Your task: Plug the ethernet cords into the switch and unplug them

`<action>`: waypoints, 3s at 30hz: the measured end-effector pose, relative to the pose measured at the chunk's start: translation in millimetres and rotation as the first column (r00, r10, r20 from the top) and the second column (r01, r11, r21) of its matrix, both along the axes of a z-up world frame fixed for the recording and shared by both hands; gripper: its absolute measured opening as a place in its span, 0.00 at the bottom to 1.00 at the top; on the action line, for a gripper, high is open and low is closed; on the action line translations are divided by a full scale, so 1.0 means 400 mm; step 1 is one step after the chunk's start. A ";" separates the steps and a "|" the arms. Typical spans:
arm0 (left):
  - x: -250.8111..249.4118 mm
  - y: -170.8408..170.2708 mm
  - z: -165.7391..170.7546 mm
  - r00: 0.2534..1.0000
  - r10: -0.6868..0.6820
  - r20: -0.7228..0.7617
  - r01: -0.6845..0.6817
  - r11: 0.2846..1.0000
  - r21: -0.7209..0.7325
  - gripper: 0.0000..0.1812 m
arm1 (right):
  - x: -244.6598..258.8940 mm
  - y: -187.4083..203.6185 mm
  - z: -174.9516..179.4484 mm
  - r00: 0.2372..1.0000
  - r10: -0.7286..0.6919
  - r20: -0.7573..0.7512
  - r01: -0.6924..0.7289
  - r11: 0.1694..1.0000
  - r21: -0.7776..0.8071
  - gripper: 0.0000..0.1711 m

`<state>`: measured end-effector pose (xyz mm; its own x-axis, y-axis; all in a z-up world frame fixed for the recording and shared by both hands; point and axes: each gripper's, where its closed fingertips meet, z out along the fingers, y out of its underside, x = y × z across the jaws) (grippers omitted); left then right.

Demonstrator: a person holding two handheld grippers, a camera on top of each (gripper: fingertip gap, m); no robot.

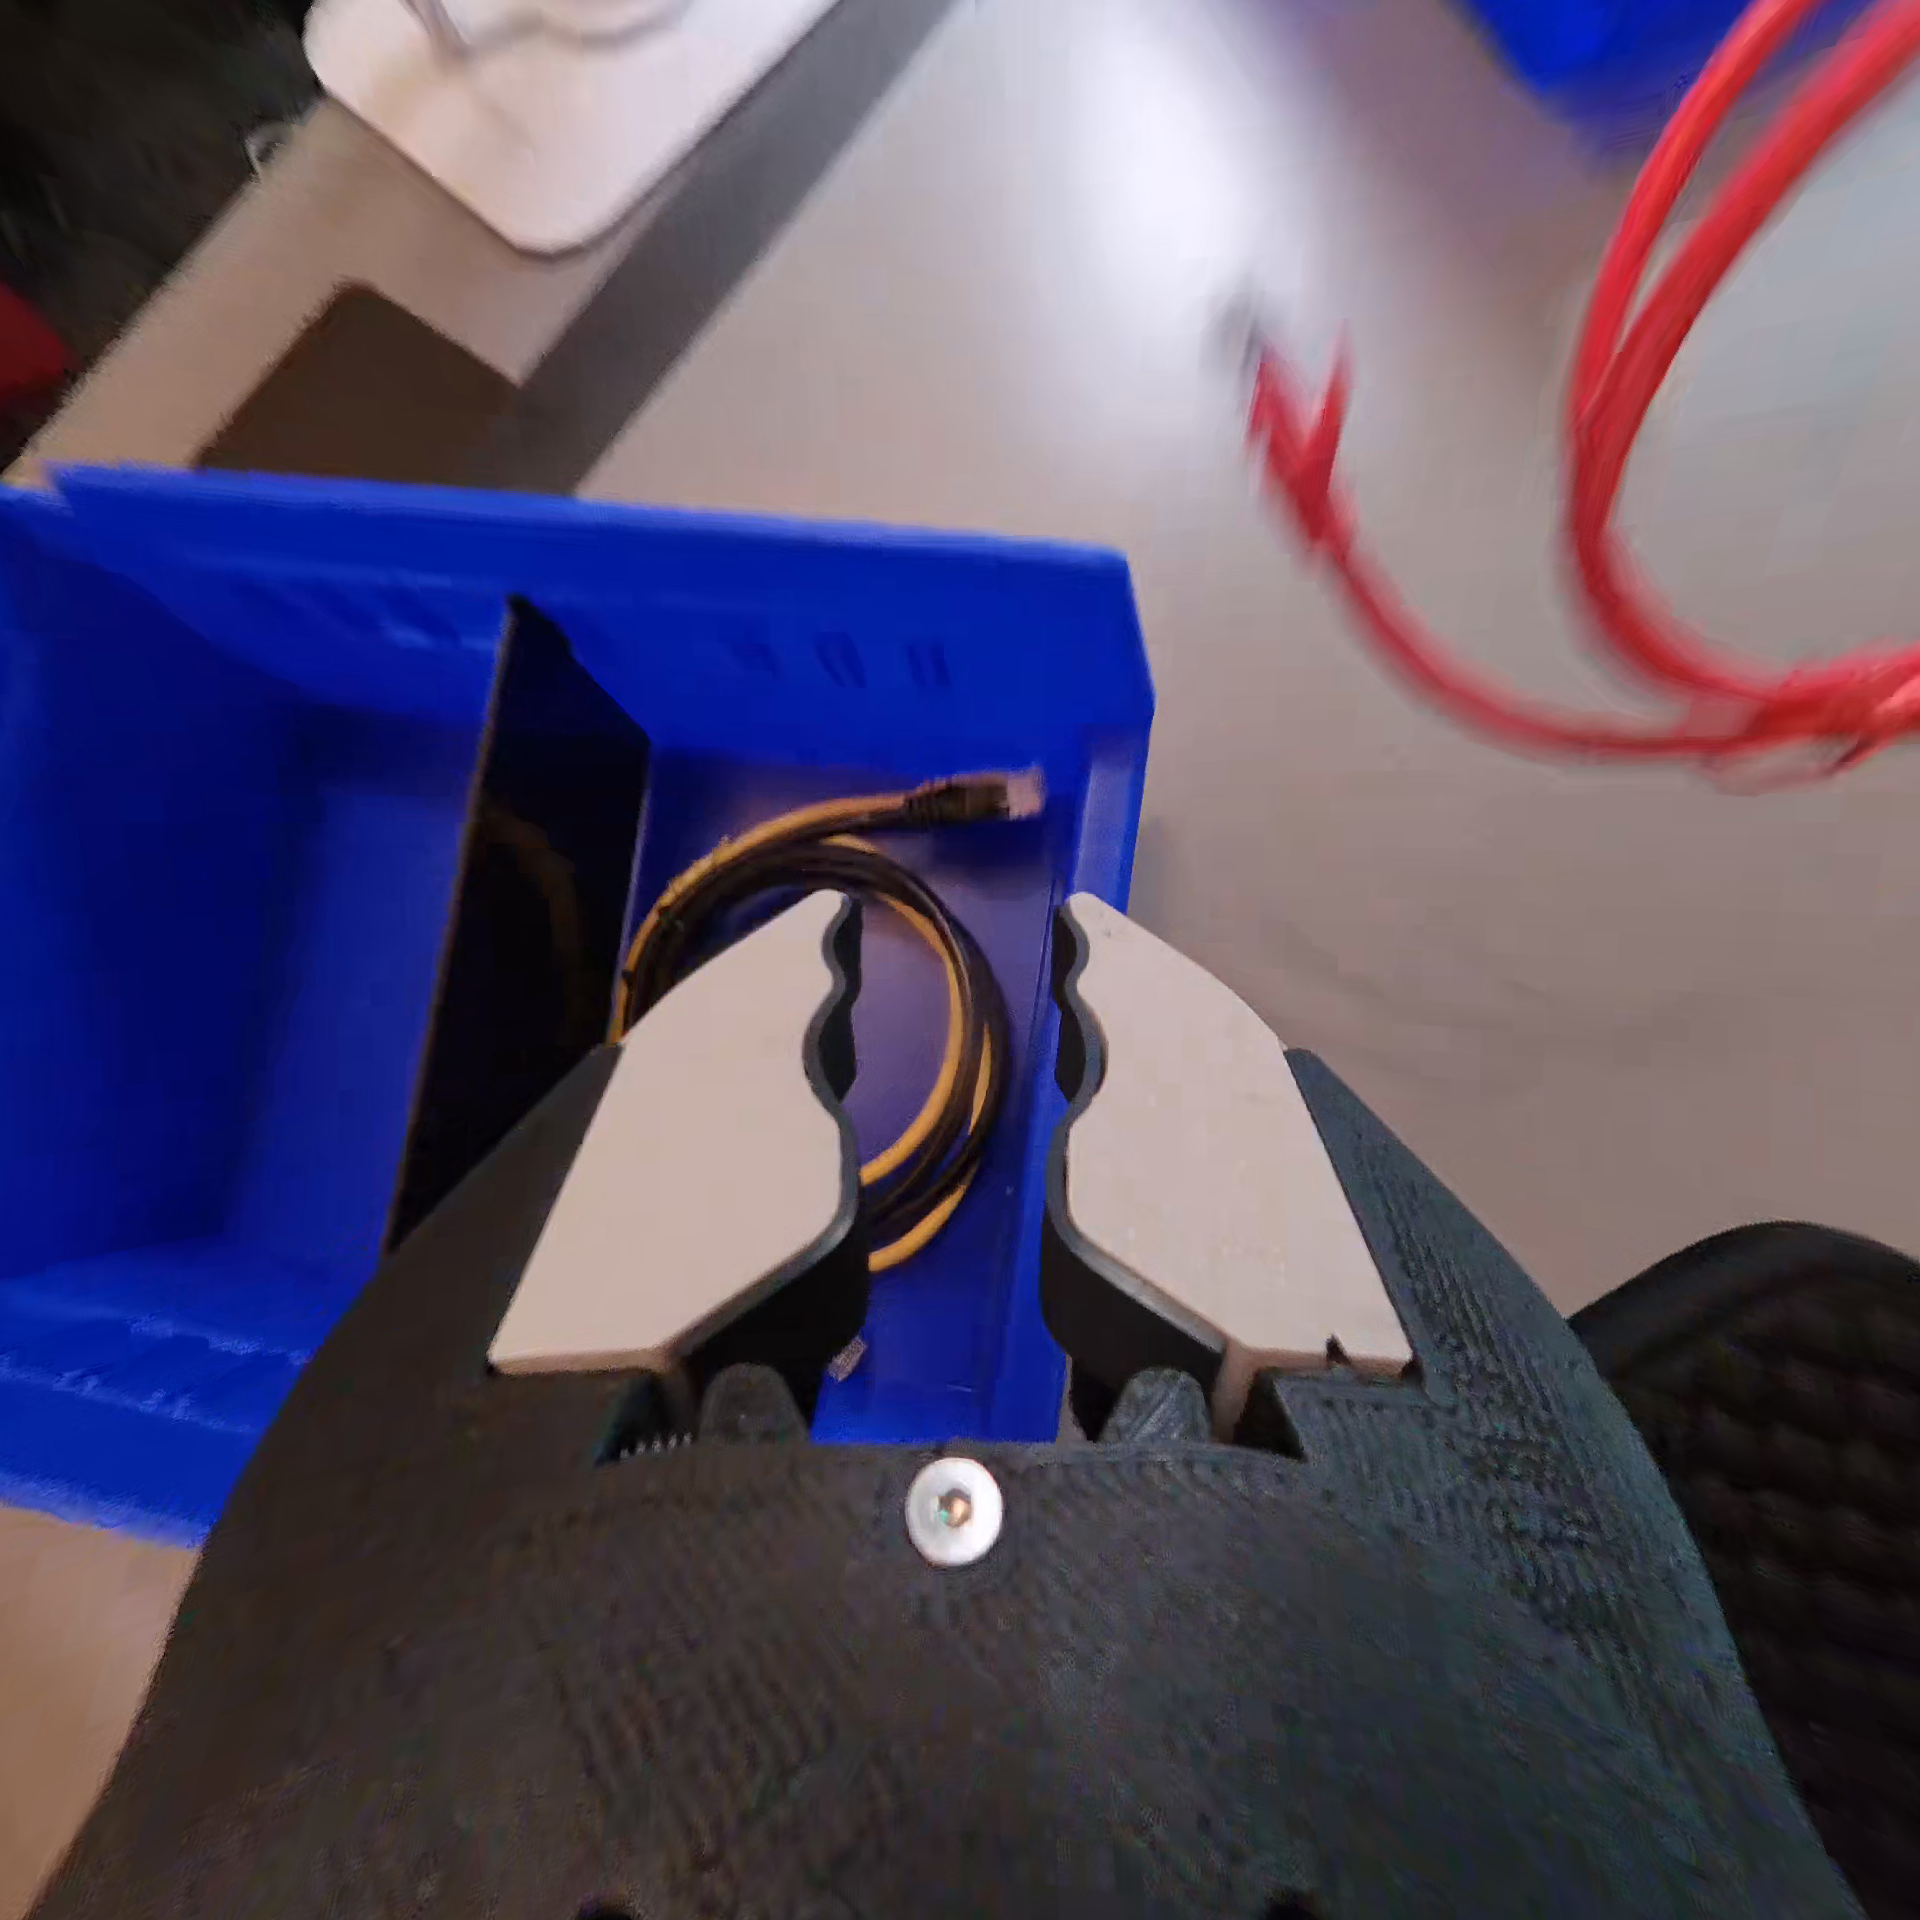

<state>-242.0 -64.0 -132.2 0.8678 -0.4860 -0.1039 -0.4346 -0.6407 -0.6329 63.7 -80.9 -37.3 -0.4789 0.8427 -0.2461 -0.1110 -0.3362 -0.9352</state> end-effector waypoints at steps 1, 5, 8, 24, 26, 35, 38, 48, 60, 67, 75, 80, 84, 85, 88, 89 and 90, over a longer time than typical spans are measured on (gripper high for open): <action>-0.001 0.002 -0.025 0.999 -0.004 -0.032 0.003 1.000 -0.017 0.19 | 0.009 0.006 0.008 1.000 -0.001 -0.018 0.000 1.000 -0.007 0.17; 0.013 0.037 -0.079 0.986 -0.069 -0.149 0.064 0.997 -0.036 0.18 | 0.037 0.039 0.036 0.997 -0.019 -0.078 0.015 0.998 -0.057 0.17; 0.014 0.073 -0.115 0.937 -0.192 -0.290 0.181 0.981 -0.065 0.18 | 0.049 0.056 0.041 0.995 -0.037 -0.094 0.030 0.997 -0.069 0.17; -0.003 0.115 -0.221 0.743 -0.519 -0.422 0.471 0.854 -0.221 0.14 | 0.059 0.100 0.021 0.994 -0.056 -0.090 0.045 0.992 -0.117 0.17; -0.004 0.118 -0.229 0.749 -0.514 -0.419 0.471 0.857 -0.209 0.14 | 0.058 0.102 0.017 0.995 -0.058 -0.085 0.048 0.992 -0.118 0.17; -0.046 0.153 -0.100 0.832 -0.351 -0.430 0.389 0.921 -0.001 0.07 | 0.061 0.094 0.022 0.995 -0.052 -0.086 0.044 0.994 -0.097 0.17; -0.071 0.143 0.013 0.898 -0.265 -0.352 0.323 0.939 0.115 0.07 | 0.060 0.088 0.023 0.995 -0.044 -0.085 0.037 0.996 -0.087 0.17; 0.029 0.018 0.332 0.939 -0.344 0.001 0.310 0.849 0.428 0.06 | 0.055 0.053 0.037 0.997 -0.013 -0.082 0.010 0.999 -0.034 0.17; 0.580 -0.250 0.172 0.418 -0.694 0.586 0.775 0.609 0.168 0.06 | 0.044 -0.039 0.012 0.978 0.203 0.039 -0.207 0.971 0.120 0.16; 0.745 -0.283 0.087 0.338 -0.591 0.733 0.895 0.443 -0.055 0.06 | 0.030 -0.096 -0.029 0.921 0.359 0.151 -0.379 0.916 0.133 0.16; 0.778 -0.269 0.045 0.344 -0.443 0.828 0.906 0.390 -0.168 0.06 | 0.018 -0.123 -0.057 0.856 0.443 0.267 -0.497 0.847 0.187 0.17; 0.780 -0.290 0.044 0.325 -0.394 0.859 0.925 0.319 -0.204 0.06 | 0.014 -0.148 -0.062 0.812 0.490 0.317 -0.565 0.796 0.218 0.17; 0.784 -0.297 0.054 0.290 -0.400 0.869 0.940 0.290 -0.181 0.06 | 0.012 -0.170 -0.063 0.778 0.500 0.381 -0.610 0.747 0.266 0.17; 0.784 -0.297 0.055 0.285 -0.419 0.862 0.941 0.294 -0.168 0.06 | 0.011 -0.172 -0.063 0.775 0.490 0.400 -0.612 0.740 0.279 0.17; 0.789 -0.298 0.053 0.271 -0.492 0.827 0.936 0.337 -0.106 0.05 | 0.010 -0.179 -0.074 0.757 0.453 0.470 -0.620 0.724 0.300 0.17; 0.792 -0.304 0.050 0.270 -0.509 0.817 0.934 0.344 -0.095 0.05 | 0.014 -0.183 -0.086 0.743 0.441 0.503 -0.631 0.713 0.306 0.17; 0.796 -0.311 0.048 0.269 -0.513 0.815 0.932 0.351 -0.087 0.05 | 0.020 -0.188 -0.095 0.726 0.440 0.529 -0.644 0.703 0.300 0.17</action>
<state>76.3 -188.5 -113.1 -0.1946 -0.6970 0.6902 -0.5614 -0.4978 -0.6611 71.9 -155.9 -75.3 -0.8315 0.5198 -0.1960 0.3608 0.2371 -0.9020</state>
